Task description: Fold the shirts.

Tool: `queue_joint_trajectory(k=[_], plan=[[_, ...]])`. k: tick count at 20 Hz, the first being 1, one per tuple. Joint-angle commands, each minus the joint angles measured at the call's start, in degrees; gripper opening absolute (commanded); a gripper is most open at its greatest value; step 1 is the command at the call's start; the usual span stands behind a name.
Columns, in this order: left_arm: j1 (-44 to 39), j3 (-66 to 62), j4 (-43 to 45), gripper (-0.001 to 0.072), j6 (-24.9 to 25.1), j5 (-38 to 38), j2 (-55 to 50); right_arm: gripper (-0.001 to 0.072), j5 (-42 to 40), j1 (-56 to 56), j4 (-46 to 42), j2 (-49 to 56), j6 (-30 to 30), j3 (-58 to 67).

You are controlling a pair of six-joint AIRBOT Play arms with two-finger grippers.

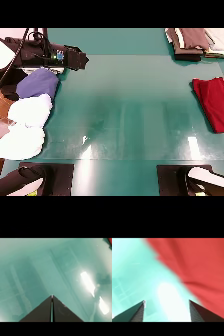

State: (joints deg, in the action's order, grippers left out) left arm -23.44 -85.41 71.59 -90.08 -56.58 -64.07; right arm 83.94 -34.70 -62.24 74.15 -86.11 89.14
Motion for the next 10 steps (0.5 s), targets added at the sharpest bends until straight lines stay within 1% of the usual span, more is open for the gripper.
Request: queue_joint_trajectory(k=[1,2,4,5,7,10], plan=[[0.0,0.0,0.6,0.0025,0.1,-0.1,0.0,0.0434,-3.2,11.7,5.2,-4.7,0.4,-1.5],[0.0,0.0,0.4,0.0024,0.1,0.3,0.0,0.0283,-3.5,15.7,5.2,-5.3,1.0,-1.4],[0.0,0.0,-0.1,0.0024,0.1,1.1,0.0,0.0079,-3.5,22.7,5.2,-6.1,2.7,-1.4],[0.0,0.0,-0.1,0.0025,0.0,1.4,0.0,0.0016,-3.5,25.6,5.2,-6.2,3.1,-1.4],[0.0,0.0,-0.1,0.0025,0.1,2.2,0.0,0.0016,-3.6,30.8,5.2,-6.2,3.1,-1.4],[0.0,0.0,-0.1,0.0025,0.1,2.7,0.0,0.0016,-4.2,35.5,5.2,-6.2,3.1,-1.4]])
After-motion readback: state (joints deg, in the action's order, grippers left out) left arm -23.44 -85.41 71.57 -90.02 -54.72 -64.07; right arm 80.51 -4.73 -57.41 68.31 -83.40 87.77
